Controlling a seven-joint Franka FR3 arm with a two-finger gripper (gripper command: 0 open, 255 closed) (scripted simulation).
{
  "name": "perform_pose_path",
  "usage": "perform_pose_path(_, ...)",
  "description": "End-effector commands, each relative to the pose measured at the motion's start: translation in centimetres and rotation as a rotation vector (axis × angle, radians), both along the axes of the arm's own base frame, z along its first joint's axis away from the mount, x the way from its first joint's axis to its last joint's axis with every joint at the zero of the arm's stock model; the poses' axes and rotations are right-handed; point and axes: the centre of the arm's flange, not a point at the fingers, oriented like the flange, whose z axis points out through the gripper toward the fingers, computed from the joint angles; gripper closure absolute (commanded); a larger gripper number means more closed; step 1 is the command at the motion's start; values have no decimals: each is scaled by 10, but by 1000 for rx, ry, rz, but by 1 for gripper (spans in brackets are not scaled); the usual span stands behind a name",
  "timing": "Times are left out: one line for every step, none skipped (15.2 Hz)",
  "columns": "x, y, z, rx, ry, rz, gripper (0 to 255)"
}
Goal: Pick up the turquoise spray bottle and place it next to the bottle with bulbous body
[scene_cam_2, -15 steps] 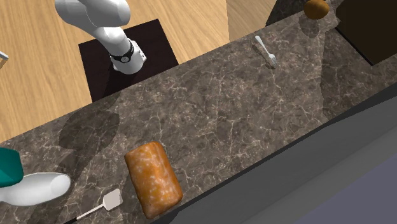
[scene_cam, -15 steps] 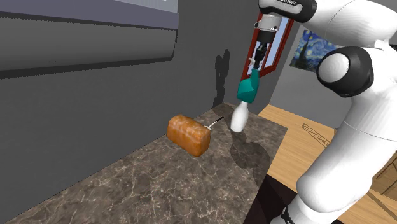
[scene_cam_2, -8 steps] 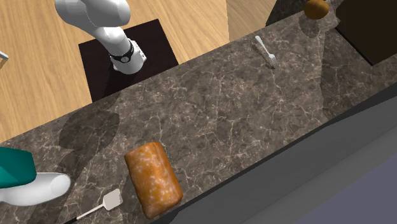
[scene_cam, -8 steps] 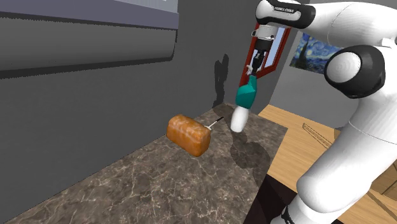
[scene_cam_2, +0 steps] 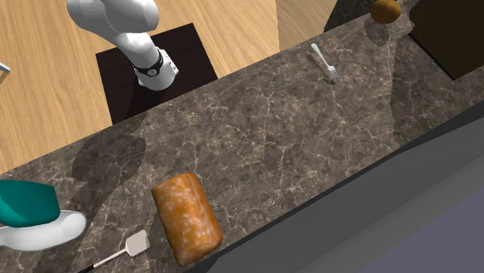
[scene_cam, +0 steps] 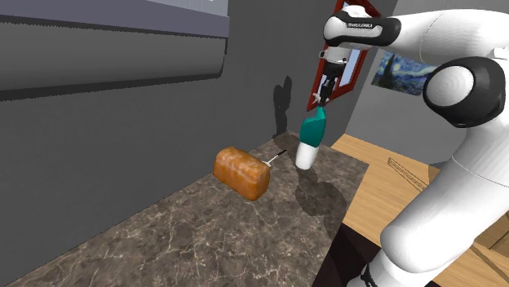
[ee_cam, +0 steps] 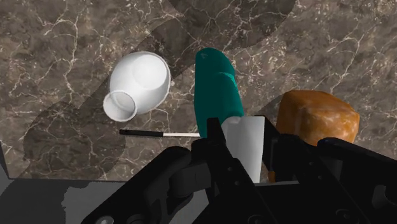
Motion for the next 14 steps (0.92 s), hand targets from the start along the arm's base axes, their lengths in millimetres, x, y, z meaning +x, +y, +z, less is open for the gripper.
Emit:
perform_pose_path(-1, 0, -10, 0, -1, 0, 255)
perform_pose_path(-1, 0, -15, 0, -1, 0, 255)
perform_pose_path(-1, 0, -20, 0, -1, 0, 255)
perform_pose_path(-1, 0, -26, 0, -1, 0, 255)
perform_pose_path(-1, 0, -31, 0, -1, 0, 255)
perform_pose_path(-1, 0, -36, 0, -1, 0, 255)
perform_pose_path(-1, 0, -41, 0, -1, 0, 255)
perform_pose_path(-1, 0, -47, 0, -1, 0, 255)
perform_pose_path(-1, 0, -52, 0, -1, 0, 255)
perform_pose_path(-1, 0, -57, 0, -1, 0, 255)
perform_pose_path(-1, 0, -63, 0, -1, 0, 255)
perform_pose_path(-1, 0, -68, 0, -1, 0, 255)
perform_pose_path(-1, 0, -73, 0, -1, 0, 255)
perform_pose_path(-1, 0, -78, 0, -1, 0, 255)
